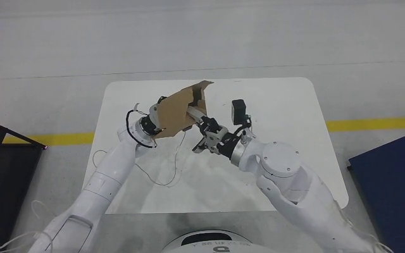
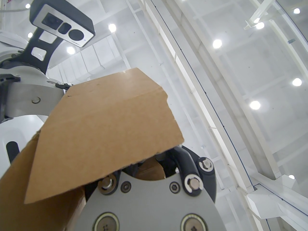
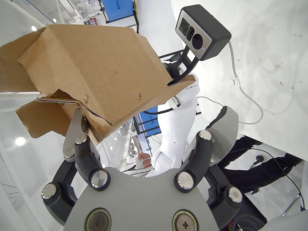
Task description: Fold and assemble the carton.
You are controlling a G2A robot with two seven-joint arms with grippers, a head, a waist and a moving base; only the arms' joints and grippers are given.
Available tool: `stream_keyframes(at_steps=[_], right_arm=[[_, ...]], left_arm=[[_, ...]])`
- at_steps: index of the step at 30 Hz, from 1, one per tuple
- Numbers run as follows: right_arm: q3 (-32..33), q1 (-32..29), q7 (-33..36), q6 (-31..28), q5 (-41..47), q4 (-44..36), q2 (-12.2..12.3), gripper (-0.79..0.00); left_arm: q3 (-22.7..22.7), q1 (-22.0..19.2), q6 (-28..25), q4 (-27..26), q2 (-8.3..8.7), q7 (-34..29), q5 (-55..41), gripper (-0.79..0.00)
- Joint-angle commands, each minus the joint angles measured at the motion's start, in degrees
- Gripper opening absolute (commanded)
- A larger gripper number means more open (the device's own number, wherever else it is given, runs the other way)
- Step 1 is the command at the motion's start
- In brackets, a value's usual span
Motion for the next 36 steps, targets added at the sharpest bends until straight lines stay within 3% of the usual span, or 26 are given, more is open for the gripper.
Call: stream_keyframes(at_steps=[1, 12, 20, 30, 36], right_arm=[[-0.3, 0.31, -1.49, 0.56, -1.15, -0.13, -0.13, 0.0], [-2.86, 1.95, -2.11, 5.01, -4.63, -0.21, -0.75, 0.0], [1.74, 0.4, -5.1, 3.12, 0.79, -1.54, -1.39, 0.0], [11.73, -6.84, -4.62, -5.99, 4.08, -3.72, -0.88, 0.0], [12.74, -7.62, 0.45, -3.37, 5.11, -1.11, -0.57, 0.0]], left_arm=[[-0.12, 0.05, 0.01, -0.01, 0.03, 0.01, -0.12, -0.785], [0.04, -0.38, 0.09, 0.39, -0.01, 0.09, 0.09, -0.785], [0.49, -0.46, 0.03, 0.15, 0.02, 0.03, -1.34, -0.785], [0.98, 0.43, 1.1, -1.67, 0.59, 1.09, -5.7, -0.785], [1.57, 0.73, 2.21, -2.79, 1.11, 2.2, -6.7, -0.785]])
